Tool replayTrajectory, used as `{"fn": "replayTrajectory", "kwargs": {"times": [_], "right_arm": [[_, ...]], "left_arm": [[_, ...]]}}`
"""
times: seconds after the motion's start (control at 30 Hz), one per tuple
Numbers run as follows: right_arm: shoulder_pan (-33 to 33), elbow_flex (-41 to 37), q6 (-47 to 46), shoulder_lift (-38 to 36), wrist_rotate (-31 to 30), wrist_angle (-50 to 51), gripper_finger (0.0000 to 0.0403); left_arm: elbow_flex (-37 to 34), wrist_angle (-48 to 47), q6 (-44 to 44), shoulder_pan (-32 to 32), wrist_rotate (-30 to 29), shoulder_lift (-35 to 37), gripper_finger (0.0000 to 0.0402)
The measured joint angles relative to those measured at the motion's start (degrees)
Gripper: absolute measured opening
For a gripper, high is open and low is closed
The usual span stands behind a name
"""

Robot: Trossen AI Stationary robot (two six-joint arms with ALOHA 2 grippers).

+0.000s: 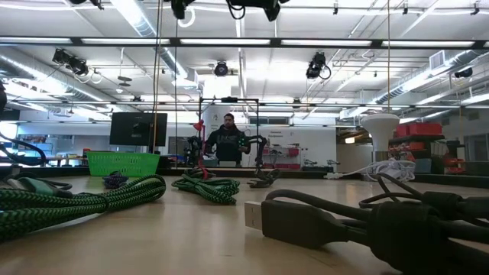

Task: Pick & Place USB Port
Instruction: Put the black charger cable into the green bin

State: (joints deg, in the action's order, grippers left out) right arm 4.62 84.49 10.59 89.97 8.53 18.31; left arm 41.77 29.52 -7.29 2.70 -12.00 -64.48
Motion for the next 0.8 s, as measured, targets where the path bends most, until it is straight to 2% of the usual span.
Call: {"fn": "replayTrajectory", "kwargs": {"times": [0.1,0.27,0.5,0.6,0.8], "right_arm": [[0.0,-0.02,0.02,-0.52,-2.13,0.79,0.0],[-0.08,-0.02,0.02,-0.59,-1.64,0.8,0.0],[0.34,-0.04,0.62,-2.43,-6.08,0.93,0.0],[0.91,0.0,0.71,-3.82,-6.05,1.76,0.0],[0.77,-0.02,0.44,-4.97,-6.05,2.5,0.0]], "left_arm": [[1.2,-0.02,-0.82,-0.04,0.96,-0.93,0.0033],[1.67,-0.15,-3.46,-0.46,-0.12,-1.27,0.0033],[1.65,-0.84,-0.75,-0.98,-2.4,-1.27,0.0038],[1.63,-1.1,-0.84,-0.98,-2.52,-1.27,0.0063],[1.6,0.73,-0.93,-0.98,-3.62,-1.25,0.0142]]}}
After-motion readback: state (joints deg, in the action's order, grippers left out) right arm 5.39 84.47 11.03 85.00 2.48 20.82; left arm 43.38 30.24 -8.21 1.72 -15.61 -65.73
